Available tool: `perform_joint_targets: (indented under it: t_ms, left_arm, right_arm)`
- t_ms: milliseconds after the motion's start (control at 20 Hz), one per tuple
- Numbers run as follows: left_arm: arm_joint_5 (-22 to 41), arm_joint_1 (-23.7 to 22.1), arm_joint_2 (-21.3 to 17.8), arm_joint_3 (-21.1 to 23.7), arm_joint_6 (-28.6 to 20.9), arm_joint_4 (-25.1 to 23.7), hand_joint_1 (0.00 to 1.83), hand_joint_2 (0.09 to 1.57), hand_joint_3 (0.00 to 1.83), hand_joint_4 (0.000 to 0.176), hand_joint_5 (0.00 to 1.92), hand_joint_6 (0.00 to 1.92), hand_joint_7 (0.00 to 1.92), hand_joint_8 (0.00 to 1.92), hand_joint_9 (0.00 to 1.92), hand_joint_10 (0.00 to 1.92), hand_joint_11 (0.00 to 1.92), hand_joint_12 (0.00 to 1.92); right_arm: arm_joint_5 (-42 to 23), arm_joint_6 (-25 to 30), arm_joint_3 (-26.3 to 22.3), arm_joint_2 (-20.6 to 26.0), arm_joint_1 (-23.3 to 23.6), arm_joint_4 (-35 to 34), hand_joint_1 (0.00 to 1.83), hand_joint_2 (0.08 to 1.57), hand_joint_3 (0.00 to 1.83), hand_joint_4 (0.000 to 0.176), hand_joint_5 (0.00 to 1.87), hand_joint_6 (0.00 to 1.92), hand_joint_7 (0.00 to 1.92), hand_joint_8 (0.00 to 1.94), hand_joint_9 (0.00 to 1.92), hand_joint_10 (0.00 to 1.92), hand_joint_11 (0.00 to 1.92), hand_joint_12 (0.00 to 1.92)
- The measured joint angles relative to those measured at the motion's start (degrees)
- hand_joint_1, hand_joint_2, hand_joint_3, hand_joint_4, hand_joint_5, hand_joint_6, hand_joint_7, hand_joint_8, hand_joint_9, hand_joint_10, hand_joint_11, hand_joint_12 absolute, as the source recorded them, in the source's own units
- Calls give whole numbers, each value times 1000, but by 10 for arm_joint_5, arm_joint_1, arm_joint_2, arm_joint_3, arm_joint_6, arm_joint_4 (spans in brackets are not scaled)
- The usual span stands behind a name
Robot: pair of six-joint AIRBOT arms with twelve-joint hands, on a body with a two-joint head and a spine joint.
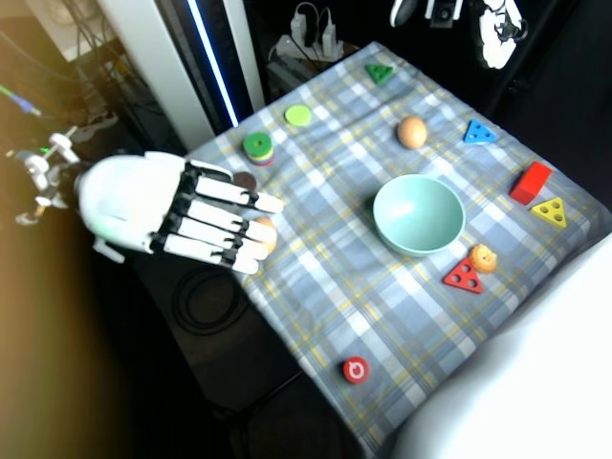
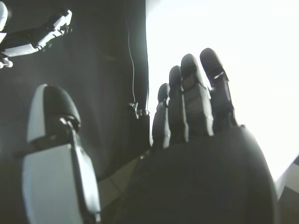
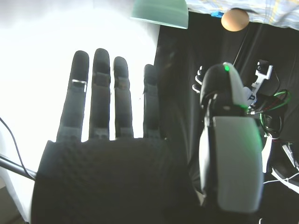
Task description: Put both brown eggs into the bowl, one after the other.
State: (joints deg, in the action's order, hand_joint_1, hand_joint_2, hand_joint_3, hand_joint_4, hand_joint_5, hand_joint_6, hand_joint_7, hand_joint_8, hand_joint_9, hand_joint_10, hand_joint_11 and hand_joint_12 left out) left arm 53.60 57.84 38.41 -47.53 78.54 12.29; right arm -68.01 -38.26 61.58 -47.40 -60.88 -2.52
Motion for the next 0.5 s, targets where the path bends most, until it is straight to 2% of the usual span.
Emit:
perform_joint_targets:
  t_ms: [50,100,200,300,400,500]
  left_arm:
    - [-18,-7,5,-5,11,4,805,949,1,166,621,1,566,2,541,13,34,892]
    - [-37,-15,9,-6,33,13,771,935,0,174,626,0,610,5,561,9,6,925]
    - [-83,-47,25,-6,148,47,744,928,0,176,612,1,649,9,560,4,0,863]
    - [-120,-72,49,-6,262,86,752,903,1,176,587,0,650,0,578,2,12,956]
    - [-155,-88,72,-1,398,126,739,912,0,176,521,2,603,2,531,5,0,764]
    - [-173,-96,87,2,466,143,710,935,4,176,478,0,582,0,515,0,0,682]
  right_arm:
    - [0,0,0,0,0,0,711,1364,0,0,724,0,660,0,666,1,506,474]
    - [-1,0,0,0,0,1,710,1365,0,0,730,2,666,1,672,2,510,462]
    - [-2,0,1,0,0,2,705,1371,2,0,735,1,676,3,680,3,527,416]
    - [-10,1,1,0,0,5,669,1377,3,0,752,4,687,4,693,5,549,417]
    - [-21,5,1,0,0,11,889,1323,0,0,771,2,717,2,727,3,578,380]
    - [-23,5,1,0,0,16,930,1314,1,0,769,0,724,2,746,7,603,370]
